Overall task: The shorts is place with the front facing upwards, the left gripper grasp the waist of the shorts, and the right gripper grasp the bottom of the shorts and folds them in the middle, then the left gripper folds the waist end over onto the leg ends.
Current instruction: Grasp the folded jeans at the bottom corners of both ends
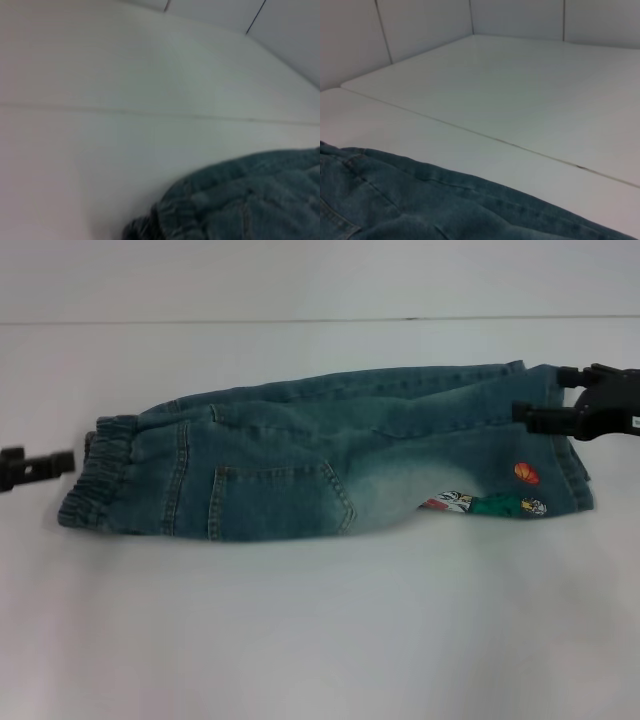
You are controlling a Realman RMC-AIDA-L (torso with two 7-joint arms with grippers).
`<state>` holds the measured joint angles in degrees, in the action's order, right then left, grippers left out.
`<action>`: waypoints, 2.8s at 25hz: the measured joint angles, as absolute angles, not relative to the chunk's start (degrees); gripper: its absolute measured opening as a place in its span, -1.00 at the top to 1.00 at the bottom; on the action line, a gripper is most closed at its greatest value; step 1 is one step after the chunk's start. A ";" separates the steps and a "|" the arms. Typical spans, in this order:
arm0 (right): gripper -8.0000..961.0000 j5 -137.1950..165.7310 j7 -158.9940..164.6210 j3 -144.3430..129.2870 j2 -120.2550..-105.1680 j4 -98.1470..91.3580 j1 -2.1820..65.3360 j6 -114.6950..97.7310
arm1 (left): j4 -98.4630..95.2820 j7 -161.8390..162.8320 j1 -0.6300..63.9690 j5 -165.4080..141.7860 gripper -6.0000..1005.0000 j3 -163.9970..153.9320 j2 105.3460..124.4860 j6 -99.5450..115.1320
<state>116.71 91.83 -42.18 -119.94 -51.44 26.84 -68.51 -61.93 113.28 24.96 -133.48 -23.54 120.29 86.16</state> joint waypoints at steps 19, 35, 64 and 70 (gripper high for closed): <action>-0.97 111.58 88.45 -46.06 -119.97 -49.86 27.78 -69.15 | -63.13 117.92 25.36 -144.05 -0.77 -24.45 120.63 85.66; -0.97 110.03 87.38 -47.30 -119.97 -47.87 27.96 -68.81 | -57.69 112.23 25.82 -142.31 -0.77 -27.06 122.05 79.86; -0.97 110.04 86.87 -47.37 -119.97 -46.91 28.04 -69.00 | -56.30 112.10 26.24 -142.47 -0.57 -31.03 123.02 76.94; -0.97 110.04 86.85 -47.37 -119.97 -46.93 28.04 -68.97 | -56.34 112.12 26.28 -142.56 -0.29 -31.66 122.96 77.10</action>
